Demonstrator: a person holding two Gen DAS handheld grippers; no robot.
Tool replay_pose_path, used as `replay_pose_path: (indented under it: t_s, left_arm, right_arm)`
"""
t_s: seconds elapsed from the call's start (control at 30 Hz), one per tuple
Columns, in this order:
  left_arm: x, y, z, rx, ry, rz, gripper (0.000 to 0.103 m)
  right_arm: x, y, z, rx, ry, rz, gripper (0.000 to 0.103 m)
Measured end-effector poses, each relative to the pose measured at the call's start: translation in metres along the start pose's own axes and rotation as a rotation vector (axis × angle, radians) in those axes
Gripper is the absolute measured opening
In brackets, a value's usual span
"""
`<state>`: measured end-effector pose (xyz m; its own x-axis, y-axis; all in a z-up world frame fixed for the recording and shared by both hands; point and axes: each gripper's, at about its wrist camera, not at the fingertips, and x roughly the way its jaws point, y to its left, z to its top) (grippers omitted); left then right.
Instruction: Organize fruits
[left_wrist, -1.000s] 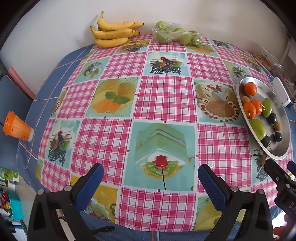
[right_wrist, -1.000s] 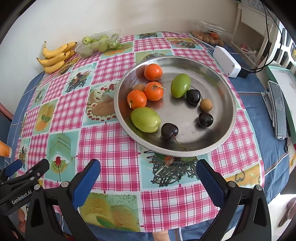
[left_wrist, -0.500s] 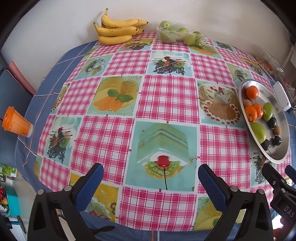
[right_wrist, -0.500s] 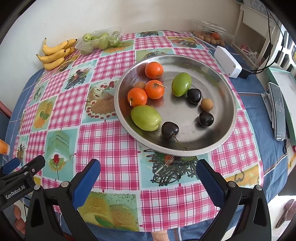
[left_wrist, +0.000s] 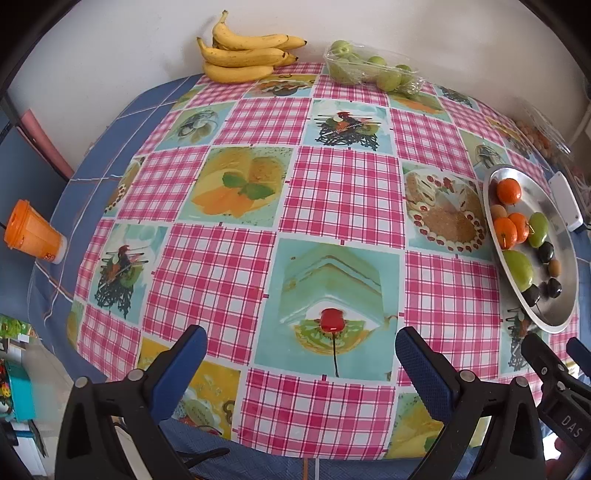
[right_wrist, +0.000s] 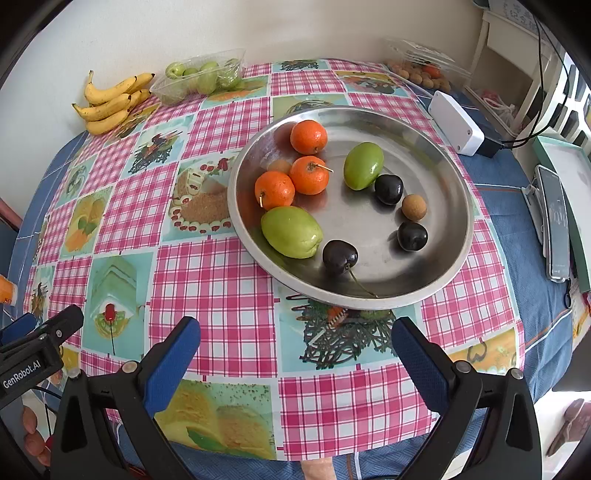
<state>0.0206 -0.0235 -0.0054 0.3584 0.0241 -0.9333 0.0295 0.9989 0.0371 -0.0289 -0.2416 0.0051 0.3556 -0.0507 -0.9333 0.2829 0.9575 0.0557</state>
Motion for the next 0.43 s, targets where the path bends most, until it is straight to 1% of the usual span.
replay_pose_path:
  t_s: [0.17,0.3,0.43]
  left_arm:
    - [-0.0003,0.0014,-0.0004,-0.01,0.001,-0.008,0.103]
    - [-0.0041,0.0028,-0.0014,-0.01,-0.028,0.004,0.103]
    - [-0.0036,0.0038,-0.001,-0.01,-0.024,0.0,0.103]
  right_arm:
    - [0.0004,-0.0003,-0.0003,0.0,0.001,-0.001,0.103]
    - [0.0005,-0.0002,-0.0003,-0.001,0.0,0.0,0.103]
    - [0.0006,-0.0005,-0.0002,0.0,0.0,0.0,0.103]
